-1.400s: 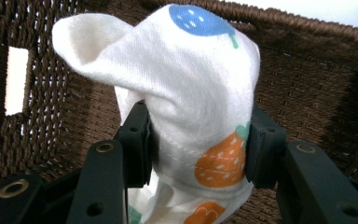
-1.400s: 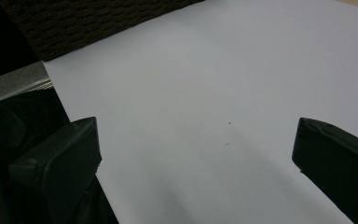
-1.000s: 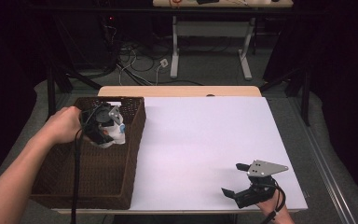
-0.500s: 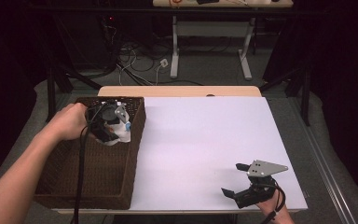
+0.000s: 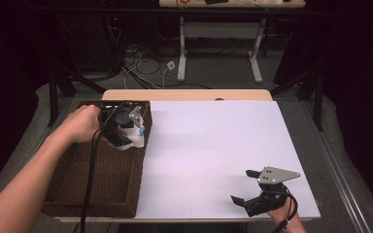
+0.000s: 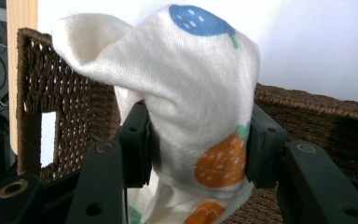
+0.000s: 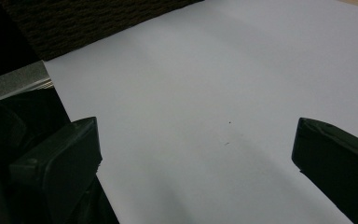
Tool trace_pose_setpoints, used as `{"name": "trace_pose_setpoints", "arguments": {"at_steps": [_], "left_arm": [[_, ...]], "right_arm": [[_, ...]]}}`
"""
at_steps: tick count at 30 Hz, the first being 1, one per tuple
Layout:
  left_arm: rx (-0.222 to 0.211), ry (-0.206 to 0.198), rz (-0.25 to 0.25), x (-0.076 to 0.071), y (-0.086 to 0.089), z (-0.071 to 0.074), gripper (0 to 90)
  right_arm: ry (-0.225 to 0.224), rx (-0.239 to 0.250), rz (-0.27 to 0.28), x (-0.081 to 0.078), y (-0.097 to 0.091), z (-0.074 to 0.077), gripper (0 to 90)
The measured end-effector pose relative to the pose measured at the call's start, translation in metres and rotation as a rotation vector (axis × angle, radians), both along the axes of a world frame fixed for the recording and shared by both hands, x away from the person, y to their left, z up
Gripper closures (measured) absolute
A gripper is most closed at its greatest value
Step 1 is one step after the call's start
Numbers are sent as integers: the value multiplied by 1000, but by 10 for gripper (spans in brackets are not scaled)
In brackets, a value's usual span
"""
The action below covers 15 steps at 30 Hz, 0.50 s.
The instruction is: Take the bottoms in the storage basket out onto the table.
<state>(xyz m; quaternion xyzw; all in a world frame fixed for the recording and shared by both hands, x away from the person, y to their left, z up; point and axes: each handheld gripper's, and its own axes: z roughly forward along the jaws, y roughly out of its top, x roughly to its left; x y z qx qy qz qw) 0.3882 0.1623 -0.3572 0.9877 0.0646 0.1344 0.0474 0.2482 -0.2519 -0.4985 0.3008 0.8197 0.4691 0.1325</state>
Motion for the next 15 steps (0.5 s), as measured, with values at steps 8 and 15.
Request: {"name": "trace_pose_setpoints", "arguments": {"at_steps": [8,15], "left_arm": [[-1,-4,-12,-1,-8,1,517],[4,-11,-33,0,-14,2,517]], "right_arm": [[3,0,2,0,0,0,7],[-2,4,4,0,0,0,7]]}}
